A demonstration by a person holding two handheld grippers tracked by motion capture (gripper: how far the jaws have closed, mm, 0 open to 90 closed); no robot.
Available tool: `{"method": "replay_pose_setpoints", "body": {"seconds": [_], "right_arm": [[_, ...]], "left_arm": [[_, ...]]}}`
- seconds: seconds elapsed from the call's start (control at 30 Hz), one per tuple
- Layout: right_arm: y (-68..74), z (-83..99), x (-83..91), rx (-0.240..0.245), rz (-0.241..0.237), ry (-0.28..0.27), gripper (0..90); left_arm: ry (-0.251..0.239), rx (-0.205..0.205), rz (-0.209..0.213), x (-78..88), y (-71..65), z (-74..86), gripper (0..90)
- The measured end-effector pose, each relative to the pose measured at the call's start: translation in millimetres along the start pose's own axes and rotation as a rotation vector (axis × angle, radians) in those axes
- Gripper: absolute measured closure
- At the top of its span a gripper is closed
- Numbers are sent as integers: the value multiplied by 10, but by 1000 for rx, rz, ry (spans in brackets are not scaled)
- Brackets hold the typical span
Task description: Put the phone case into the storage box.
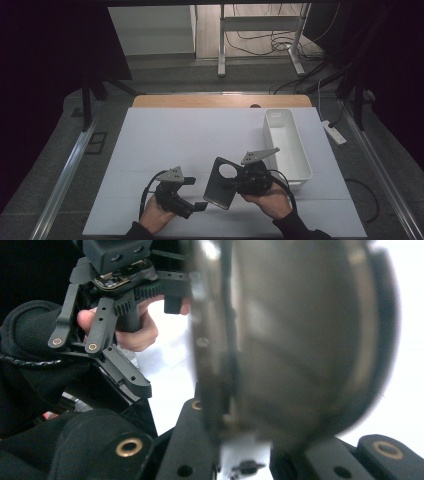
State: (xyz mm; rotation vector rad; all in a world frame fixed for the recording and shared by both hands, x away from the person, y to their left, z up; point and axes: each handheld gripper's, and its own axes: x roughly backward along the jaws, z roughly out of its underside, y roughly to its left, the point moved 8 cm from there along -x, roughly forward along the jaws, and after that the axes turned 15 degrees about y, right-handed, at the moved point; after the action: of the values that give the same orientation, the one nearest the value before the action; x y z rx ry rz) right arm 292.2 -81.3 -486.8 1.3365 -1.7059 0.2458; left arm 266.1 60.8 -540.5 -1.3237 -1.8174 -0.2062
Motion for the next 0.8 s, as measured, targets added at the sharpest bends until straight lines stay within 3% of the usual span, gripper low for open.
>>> {"method": "replay_pose_setpoints", "body": {"seconds": [0.3, 0.57, 0.8], "right_arm": [[102, -14, -28, 41, -43, 12, 855], [241, -40, -42, 90, -101, 11, 855], [305, -47, -54, 112, -123, 17, 855]], "left_arm": [[8, -34, 75, -32, -96, -40, 0], [27, -62, 104, -82, -161, -57, 0], [32, -69, 111, -87, -189, -67, 30]]}}
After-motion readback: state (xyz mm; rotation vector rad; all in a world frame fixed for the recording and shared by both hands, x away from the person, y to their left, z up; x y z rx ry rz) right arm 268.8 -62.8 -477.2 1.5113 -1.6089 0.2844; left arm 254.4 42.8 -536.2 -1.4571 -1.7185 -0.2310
